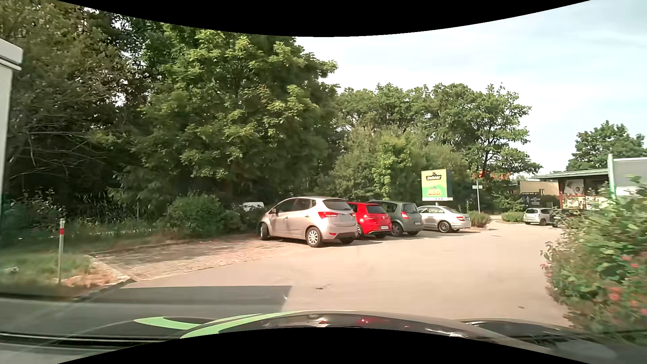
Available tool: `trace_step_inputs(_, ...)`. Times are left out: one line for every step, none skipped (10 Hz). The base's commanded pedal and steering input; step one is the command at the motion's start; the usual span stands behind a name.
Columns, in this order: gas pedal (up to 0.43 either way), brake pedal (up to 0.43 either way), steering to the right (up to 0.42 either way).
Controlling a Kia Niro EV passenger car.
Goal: Follow the waypoints while adhering to traffic rules and regulations
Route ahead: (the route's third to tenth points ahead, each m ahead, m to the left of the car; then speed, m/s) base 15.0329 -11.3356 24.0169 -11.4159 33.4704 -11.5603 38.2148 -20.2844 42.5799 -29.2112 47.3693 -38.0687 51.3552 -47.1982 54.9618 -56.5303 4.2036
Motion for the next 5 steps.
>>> trace_step_inputs(0.028,0.0,0.081)
trace_step_inputs(0.028,0.0,0.111)
trace_step_inputs(0.02,0.0,0.157)
trace_step_inputs(0.02,0.0,0.207)
trace_step_inputs(0.02,0.0,0.244)
